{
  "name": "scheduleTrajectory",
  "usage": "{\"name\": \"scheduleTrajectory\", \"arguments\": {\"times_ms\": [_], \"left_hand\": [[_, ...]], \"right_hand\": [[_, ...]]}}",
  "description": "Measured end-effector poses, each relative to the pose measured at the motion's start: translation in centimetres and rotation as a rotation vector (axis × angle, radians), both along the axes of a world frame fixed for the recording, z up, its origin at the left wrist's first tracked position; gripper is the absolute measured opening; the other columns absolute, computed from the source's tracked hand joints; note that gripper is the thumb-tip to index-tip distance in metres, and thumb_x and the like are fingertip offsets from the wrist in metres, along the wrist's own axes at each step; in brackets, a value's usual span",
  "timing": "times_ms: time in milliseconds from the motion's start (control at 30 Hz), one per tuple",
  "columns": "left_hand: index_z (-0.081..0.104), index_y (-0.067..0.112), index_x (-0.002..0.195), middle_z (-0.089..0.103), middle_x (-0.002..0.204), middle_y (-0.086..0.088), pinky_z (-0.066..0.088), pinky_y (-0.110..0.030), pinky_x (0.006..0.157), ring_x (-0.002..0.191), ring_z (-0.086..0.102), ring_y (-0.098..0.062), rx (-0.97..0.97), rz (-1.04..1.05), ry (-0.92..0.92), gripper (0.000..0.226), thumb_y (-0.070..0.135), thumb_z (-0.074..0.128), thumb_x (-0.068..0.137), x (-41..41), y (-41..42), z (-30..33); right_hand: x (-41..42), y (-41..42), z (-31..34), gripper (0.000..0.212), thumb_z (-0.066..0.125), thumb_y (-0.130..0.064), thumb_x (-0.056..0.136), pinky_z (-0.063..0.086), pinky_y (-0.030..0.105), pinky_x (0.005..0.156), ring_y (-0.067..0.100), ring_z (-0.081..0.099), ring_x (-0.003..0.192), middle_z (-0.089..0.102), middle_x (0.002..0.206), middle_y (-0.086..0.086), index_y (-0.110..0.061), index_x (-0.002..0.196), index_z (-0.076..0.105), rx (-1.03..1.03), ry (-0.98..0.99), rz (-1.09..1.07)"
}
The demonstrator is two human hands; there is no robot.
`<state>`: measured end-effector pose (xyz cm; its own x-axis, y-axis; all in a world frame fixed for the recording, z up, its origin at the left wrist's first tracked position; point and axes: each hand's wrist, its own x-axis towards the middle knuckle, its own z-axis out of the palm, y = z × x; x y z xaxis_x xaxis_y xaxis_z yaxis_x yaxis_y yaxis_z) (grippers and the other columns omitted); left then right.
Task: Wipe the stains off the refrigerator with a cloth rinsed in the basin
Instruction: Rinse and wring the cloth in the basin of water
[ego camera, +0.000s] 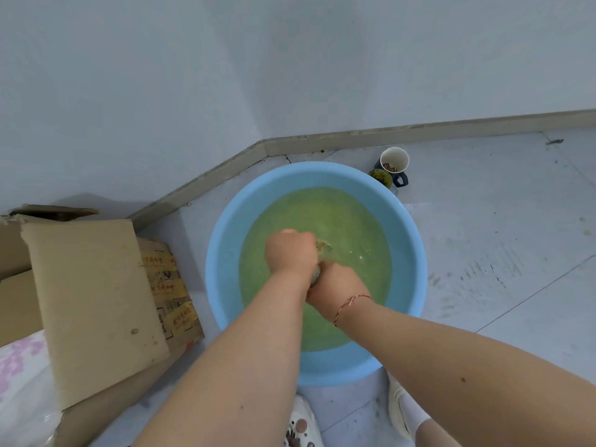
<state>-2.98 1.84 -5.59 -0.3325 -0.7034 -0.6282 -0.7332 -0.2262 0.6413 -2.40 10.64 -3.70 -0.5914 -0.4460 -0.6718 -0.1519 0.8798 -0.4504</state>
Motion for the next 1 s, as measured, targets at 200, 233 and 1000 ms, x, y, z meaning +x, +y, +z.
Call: {"name": "scheduleTrajectory", "arguments": {"times_ms": [200,233,1000], "left_hand": [[0.049,0.007,0.057,0.052,0.06,-0.012,0.049,-0.038,0.059,0.056,0.05,-0.027,0.187,0.345,-0.071,0.011,0.005,0.055,0.067,0.4,1.1,-0.4],[0.049,0.006,0.058,0.051,0.058,-0.011,0.047,-0.035,0.058,0.052,0.049,-0.026,0.204,0.385,-0.079,0.014,0.003,0.054,0.071,0.5,1.2,-0.2],[0.054,0.008,0.088,0.06,0.091,-0.013,0.051,-0.048,0.086,0.085,0.061,-0.028,0.7,0.314,0.096,0.023,0.024,0.07,0.086,1.3,-1.9,14.9]], "right_hand": [[0.4,1.6,-1.6,0.023,0.045,-0.033,0.088,0.043,0.027,0.063,0.029,0.064,0.081,0.067,0.091,0.006,-0.017,0.102,0.05,0.013,0.151,0.061],[0.4,1.7,-1.8,0.024,0.046,-0.034,0.088,0.043,0.027,0.062,0.028,0.063,0.079,0.067,0.091,0.005,-0.016,0.103,0.05,0.016,0.185,0.089],[-1.3,2.0,13.2,0.041,0.065,-0.011,0.076,0.037,0.026,0.065,0.021,0.046,0.076,0.034,0.106,0.001,-0.014,0.112,0.046,-0.263,0.218,-0.047]]}}
